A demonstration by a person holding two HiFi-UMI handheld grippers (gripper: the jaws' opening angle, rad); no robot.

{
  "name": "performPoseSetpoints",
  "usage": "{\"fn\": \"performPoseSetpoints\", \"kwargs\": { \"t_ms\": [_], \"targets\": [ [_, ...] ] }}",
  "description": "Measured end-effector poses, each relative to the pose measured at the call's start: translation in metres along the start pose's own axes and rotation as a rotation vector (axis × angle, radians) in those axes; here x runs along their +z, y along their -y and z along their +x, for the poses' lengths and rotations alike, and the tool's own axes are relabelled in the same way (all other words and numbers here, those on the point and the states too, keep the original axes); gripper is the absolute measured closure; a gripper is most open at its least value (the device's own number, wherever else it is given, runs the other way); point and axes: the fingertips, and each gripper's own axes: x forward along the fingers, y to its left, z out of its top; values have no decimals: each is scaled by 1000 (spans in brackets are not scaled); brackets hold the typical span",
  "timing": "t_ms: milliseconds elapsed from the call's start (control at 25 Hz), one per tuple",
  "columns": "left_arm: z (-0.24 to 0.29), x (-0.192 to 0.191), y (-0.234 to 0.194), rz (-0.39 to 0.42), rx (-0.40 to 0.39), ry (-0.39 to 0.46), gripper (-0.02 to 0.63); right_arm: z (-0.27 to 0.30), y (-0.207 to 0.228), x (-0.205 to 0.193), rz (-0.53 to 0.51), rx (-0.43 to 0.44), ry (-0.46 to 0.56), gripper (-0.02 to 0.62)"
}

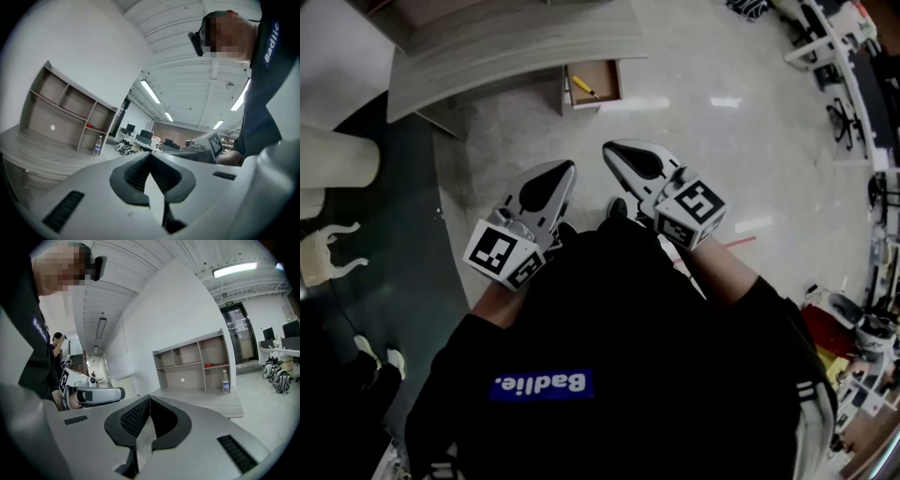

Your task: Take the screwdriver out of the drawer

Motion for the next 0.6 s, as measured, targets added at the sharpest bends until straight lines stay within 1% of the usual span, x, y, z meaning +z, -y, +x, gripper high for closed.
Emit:
{"fn": "performPoseSetpoints", "kwargs": {
  "t_ms": [280,600],
  "targets": [
    [11,1,-16,1,24,-12,611,16,21,-2,19,13,1,565],
    [49,6,-56,-2,82,-22,611,52,69,-5,14,52,-27,564]
  ]
}}
